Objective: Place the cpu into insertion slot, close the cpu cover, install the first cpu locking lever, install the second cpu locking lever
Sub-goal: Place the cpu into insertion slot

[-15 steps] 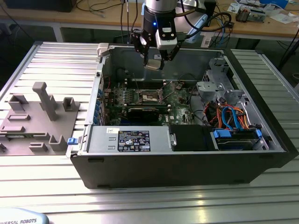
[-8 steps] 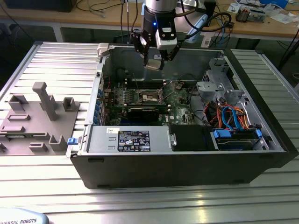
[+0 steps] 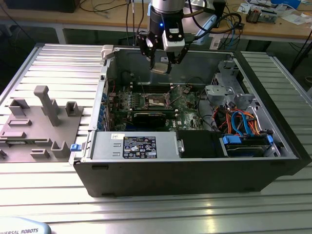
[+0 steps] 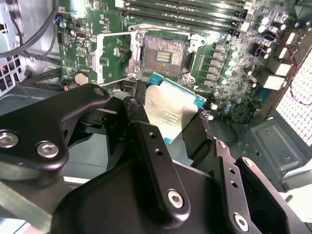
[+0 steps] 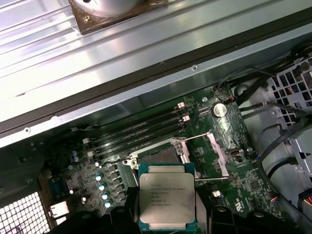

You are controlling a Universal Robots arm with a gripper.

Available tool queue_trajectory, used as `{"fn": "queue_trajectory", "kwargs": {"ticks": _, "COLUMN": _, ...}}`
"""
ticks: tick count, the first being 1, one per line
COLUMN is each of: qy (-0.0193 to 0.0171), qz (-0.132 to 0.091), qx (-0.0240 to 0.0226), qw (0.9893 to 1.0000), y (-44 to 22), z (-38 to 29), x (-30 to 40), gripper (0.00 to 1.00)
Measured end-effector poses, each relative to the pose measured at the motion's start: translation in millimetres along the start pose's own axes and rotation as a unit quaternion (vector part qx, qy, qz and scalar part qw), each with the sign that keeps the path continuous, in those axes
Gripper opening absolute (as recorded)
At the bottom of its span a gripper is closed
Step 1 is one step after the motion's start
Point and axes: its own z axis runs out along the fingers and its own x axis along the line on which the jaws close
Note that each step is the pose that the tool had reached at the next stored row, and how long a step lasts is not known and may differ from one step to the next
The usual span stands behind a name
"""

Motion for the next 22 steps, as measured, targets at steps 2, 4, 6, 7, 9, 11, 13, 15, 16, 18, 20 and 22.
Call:
{"fn": "queue_trajectory", "kwargs": {"ticks": 2, "qy": -0.0028, "qz": 0.000, "qx": 0.0074, "qw": 1.0000, "y": 0.0, "z": 0.0, "x": 0.0, "gripper": 0.54}}
{"fn": "queue_trajectory", "kwargs": {"ticks": 4, "qy": -0.0054, "qz": 0.000, "qx": 0.0143, "qw": 0.9999, "y": 0.0, "z": 0.0, "x": 0.0, "gripper": 0.54}}
{"fn": "queue_trajectory", "kwargs": {"ticks": 6, "qy": -0.0055, "qz": 0.000, "qx": 0.0145, "qw": 0.9999, "y": 0.0, "z": 0.0, "x": 0.0, "gripper": 0.54}}
{"fn": "queue_trajectory", "kwargs": {"ticks": 7, "qy": -0.0055, "qz": 0.000, "qx": 0.0145, "qw": 0.9999, "y": 0.0, "z": 0.0, "x": 0.0, "gripper": 0.54}}
{"fn": "queue_trajectory", "kwargs": {"ticks": 9, "qy": -0.0056, "qz": 0.000, "qx": 0.0145, "qw": 0.9999, "y": 0.0, "z": 0.0, "x": 0.0, "gripper": 0.54}}
{"fn": "queue_trajectory", "kwargs": {"ticks": 11, "qy": -0.0056, "qz": 0.001, "qx": 0.0145, "qw": 0.9999, "y": 0.0, "z": 0.0, "x": 0.0, "gripper": 0.54}}
{"fn": "queue_trajectory", "kwargs": {"ticks": 13, "qy": -0.0056, "qz": 0.002, "qx": 0.0146, "qw": 0.9999, "y": 0.0, "z": 0.0, "x": 0.0, "gripper": 0.54}}
{"fn": "queue_trajectory", "kwargs": {"ticks": 15, "qy": -0.0057, "qz": 0.002, "qx": 0.0146, "qw": 0.9999, "y": 0.0, "z": 0.1, "x": 0.0, "gripper": 0.54}}
{"fn": "queue_trajectory", "kwargs": {"ticks": 16, "qy": -0.0057, "qz": 0.002, "qx": 0.0146, "qw": 0.9999, "y": 0.0, "z": 0.1, "x": 0.0, "gripper": 0.54}}
{"fn": "queue_trajectory", "kwargs": {"ticks": 18, "qy": -0.0057, "qz": 0.003, "qx": 0.0145, "qw": 0.9999, "y": 0.0, "z": 0.1, "x": 0.0, "gripper": 0.54}}
{"fn": "queue_trajectory", "kwargs": {"ticks": 20, "qy": -0.0059, "qz": 0.006, "qx": 0.0145, "qw": 0.9999, "y": 0.0, "z": 0.2, "x": 0.0, "gripper": 0.54}}
{"fn": "queue_trajectory", "kwargs": {"ticks": 22, "qy": -0.0059, "qz": 0.006, "qx": 0.0145, "qw": 0.9999, "y": 0.0, "z": 0.2, "x": 0.0, "gripper": 0.54}}
